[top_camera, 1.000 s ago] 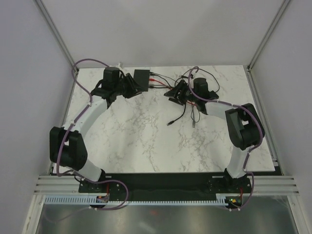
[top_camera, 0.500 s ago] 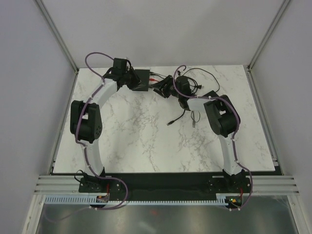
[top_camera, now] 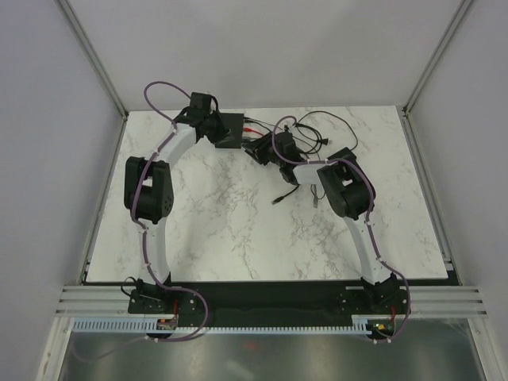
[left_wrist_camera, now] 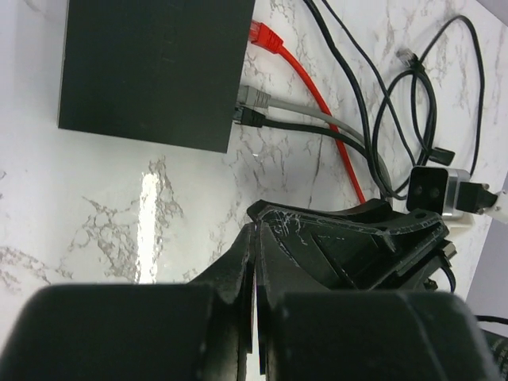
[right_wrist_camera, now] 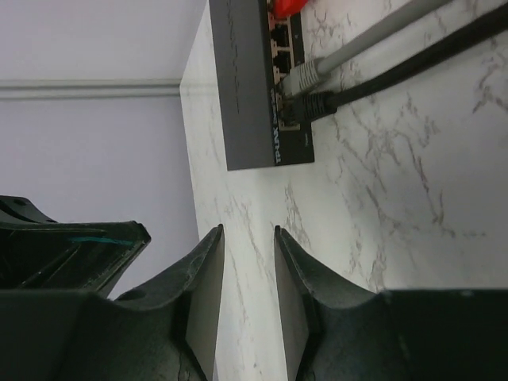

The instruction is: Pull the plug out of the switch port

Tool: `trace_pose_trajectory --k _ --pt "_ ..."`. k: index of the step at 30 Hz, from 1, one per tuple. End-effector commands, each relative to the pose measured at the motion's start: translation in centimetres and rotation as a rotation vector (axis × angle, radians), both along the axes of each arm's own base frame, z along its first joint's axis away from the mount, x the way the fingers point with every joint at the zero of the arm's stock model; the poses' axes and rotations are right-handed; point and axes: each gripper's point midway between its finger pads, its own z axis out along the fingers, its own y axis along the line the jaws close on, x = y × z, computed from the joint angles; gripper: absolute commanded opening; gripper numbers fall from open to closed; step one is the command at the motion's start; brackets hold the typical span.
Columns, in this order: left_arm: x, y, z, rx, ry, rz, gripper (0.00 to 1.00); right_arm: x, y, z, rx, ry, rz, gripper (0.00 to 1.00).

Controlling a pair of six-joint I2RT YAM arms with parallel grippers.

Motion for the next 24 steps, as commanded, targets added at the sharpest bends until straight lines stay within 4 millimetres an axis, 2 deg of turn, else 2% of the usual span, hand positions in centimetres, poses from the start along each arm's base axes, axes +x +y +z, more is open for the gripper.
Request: trace_pose_trajectory --k 1,4,5,10,18,24 --pt "1.8 0.5 -0.7 0.046 -0.022 -0.005 0.02 2.3 0.5 1.7 0.041 -0.069 -0.059 0.4" --pt "2.6 0.3 -1.3 0.046 -0.023 -0.007 0.02 3.0 0.6 1.6 0.075 -0.07 -0.088 0.4" --pt "3.0 0.3 -1.0 0.047 -0.036 -0.01 0.02 3.1 0.6 0.7 0.076 -0.06 -0.094 0.4" --pt "4.0 0.4 -2.5 0.045 -0.021 0.004 0.02 3.7 0.6 0.2 0.055 -0.045 -0.135 0.4" --pt "5.4 0.8 -2.7 0.07 -0.052 0.021 0.02 4.4 1.3 -0.3 0.05 -0.038 -0.175 0.4" --pt "6.4 0.9 -3.3 0.065 -0.055 0.027 0.02 5.2 0.7 -0.9 0.036 -0.017 -0.227 0.39"
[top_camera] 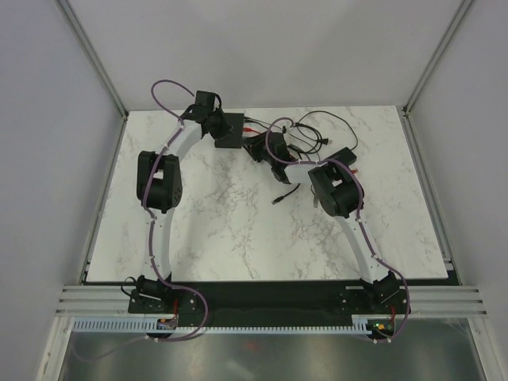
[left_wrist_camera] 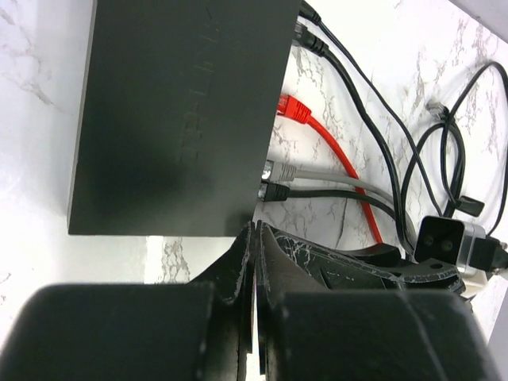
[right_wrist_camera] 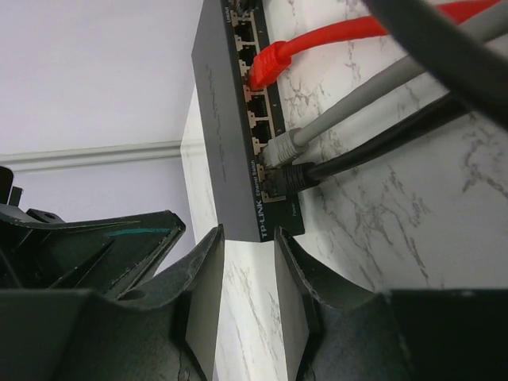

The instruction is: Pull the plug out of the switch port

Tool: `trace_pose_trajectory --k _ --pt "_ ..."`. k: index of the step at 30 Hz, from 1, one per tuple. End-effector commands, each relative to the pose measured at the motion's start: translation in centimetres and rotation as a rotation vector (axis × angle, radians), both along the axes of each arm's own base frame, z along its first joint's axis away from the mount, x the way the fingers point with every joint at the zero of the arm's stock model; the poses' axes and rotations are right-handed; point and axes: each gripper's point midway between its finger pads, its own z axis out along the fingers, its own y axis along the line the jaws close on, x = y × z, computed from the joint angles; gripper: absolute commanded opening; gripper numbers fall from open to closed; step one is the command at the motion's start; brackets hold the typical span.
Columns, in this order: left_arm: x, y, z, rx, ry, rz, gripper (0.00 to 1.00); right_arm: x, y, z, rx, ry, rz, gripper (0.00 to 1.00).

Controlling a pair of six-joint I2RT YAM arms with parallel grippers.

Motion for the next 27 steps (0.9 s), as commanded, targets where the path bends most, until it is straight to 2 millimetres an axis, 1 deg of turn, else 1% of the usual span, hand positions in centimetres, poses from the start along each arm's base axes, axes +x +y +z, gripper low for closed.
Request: trace_pose_trajectory --k 1,8,9,11,14,15,17,20,23,25,27 --pt "1.6 0.8 0.2 0.037 -0.048 0.003 0.02 1.2 -0.1 0.7 -0.001 -0.002 -0.052 0.39" --pt "1.6 1.5 -0.7 0.054 -0.039 -0.004 0.02 1.0 -0.7 -0.1 -0.008 0.022 -0.07 0.4" --pt "1.6 1.5 -0.8 0.052 -0.037 -0.005 0.02 0.9 -0.4 -0.1 -0.002 0.021 -0.067 0.4" --pt "1.5 1.9 -1.4 0.056 -0.023 0.001 0.02 1.1 -0.5 -0.4 0.003 0.025 -0.078 0.4" --pt "1.3 2.0 -1.9 0.041 -0.008 -0.007 0.02 1.4 -0.6 -0.4 0.003 0.021 -0.087 0.4" --pt "1.2 1.7 -1.8 0.033 -0.009 -0.021 0.02 1.5 -0.6 -0.5 -0.002 0.026 -0.092 0.4" --pt "1.0 1.8 -2.3 0.033 0.004 -0.027 0.02 1.7 -0.8 -0.6 0.0 0.027 -0.106 0.4" --pt "0.8 2.1 -2.6 0.037 0.015 -0.038 0.02 1.7 -0.8 -0.8 -0.005 0.043 -0.116 0.4" --pt "0.6 2.2 -2.7 0.036 0.021 -0.044 0.02 1.7 -0.7 -0.8 0.002 0.049 -0.13 0.42" --pt "0.6 2.2 -2.9 0.037 0.024 -0.054 0.02 1.7 -0.6 -1.4 0.005 0.067 -0.143 0.43" --pt "0.4 2.3 -3.1 0.033 0.033 -0.059 0.02 1.6 -0.3 -1.4 0.013 0.07 -0.144 0.43"
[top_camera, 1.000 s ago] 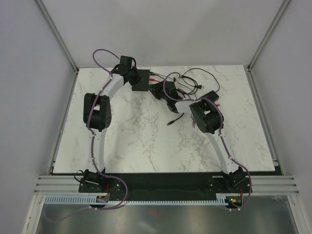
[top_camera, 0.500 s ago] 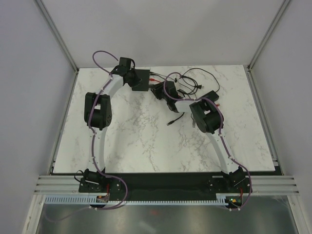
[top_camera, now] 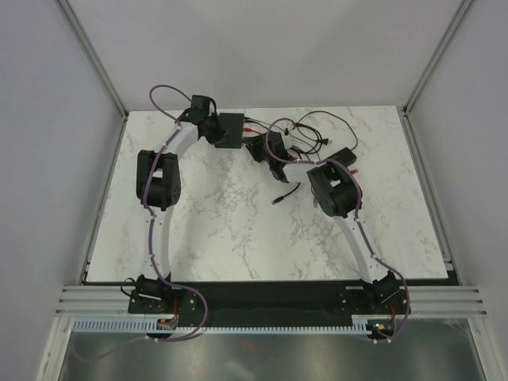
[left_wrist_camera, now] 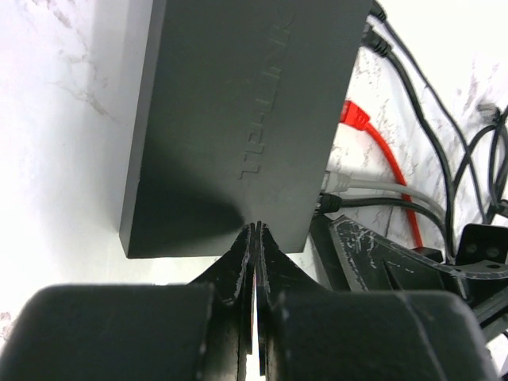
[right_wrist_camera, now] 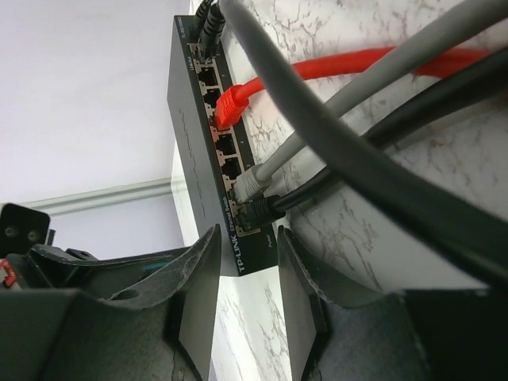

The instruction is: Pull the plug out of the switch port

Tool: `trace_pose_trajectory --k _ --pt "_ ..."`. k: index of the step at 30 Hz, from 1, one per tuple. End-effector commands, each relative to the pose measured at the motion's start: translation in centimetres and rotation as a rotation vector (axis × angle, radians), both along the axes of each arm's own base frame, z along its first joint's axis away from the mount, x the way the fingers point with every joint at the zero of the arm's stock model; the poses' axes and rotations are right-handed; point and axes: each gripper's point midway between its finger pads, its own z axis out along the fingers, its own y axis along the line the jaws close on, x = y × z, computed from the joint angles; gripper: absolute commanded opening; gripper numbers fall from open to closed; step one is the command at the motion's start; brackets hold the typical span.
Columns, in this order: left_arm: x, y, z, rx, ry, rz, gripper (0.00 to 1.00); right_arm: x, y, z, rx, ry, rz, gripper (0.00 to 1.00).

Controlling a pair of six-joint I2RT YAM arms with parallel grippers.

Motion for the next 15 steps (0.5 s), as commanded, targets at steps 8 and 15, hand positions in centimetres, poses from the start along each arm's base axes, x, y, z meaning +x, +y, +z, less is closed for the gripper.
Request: trace_pose_trajectory --k 8,15 --pt "-0.5 0.1 -1.1 0.011 0.027 -0.062 0.02 0.6 1.0 -1.1 0.015 0.022 -0.055 0.43" --pt "-0.8 0.4 -1.4 0.014 0.04 -0.058 0.02 0.4 1.0 -1.9 0.032 0.049 -0.088 0.42"
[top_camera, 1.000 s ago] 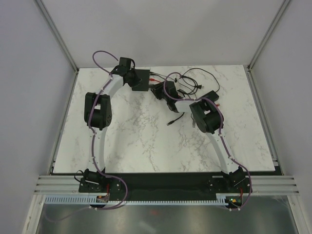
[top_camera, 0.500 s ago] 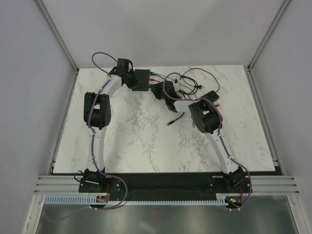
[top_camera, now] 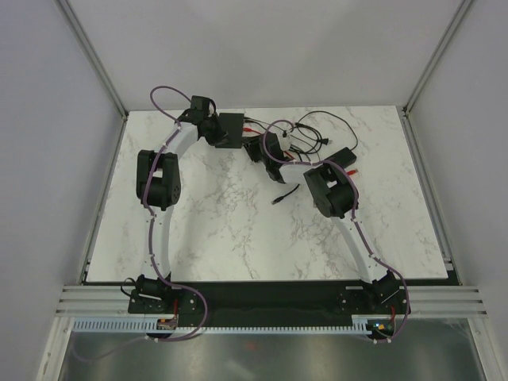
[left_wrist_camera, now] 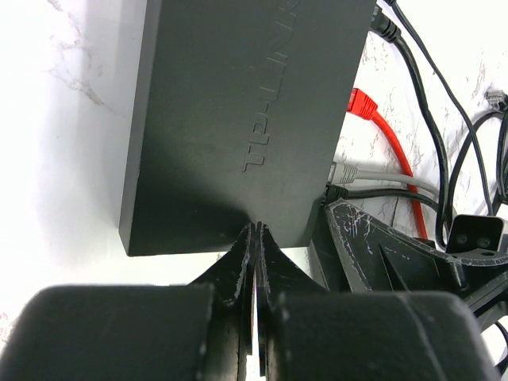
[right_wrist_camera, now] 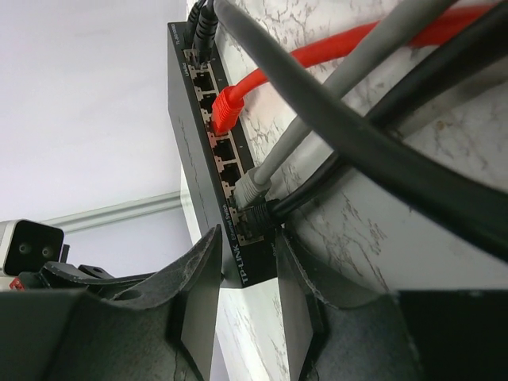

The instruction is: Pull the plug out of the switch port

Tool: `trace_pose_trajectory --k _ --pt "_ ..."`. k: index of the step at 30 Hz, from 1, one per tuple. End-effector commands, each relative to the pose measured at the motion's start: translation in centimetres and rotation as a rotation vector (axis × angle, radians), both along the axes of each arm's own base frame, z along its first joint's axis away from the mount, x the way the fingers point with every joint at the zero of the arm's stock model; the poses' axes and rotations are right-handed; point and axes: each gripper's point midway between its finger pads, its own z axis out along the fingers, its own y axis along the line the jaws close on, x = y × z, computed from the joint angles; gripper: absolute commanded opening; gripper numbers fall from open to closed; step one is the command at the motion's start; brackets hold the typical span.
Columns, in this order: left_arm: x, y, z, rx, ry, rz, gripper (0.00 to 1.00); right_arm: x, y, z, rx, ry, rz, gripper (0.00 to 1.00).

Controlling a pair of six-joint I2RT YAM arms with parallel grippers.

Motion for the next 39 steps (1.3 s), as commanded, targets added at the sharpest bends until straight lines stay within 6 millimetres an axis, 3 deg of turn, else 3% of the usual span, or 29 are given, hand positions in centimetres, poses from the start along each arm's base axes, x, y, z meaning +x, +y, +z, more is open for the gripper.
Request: trace_pose_trajectory --k 1,22,35,39 --pt "-0.3 0.3 -0.7 0.019 0.014 -0.036 0.02 0.0 0.2 -1.8 0.0 0.037 -0.039 0.41" --pt "-0.7 0.6 -1.5 0.016 0.042 -0.033 0.02 -0.5 -0.6 -4.9 0.027 0.132 -0.092 0.37" --pt "-0.8 0.6 -2.0 0.011 0.055 -0.03 0.02 -0.7 -0.7 -6.5 0.013 0.187 -0.096 0.16" --pt "-1.1 1.0 -2.6 0.021 0.083 0.007 0.02 -0.6 -0.4 -6.7 -0.005 0.188 -0.081 0.0"
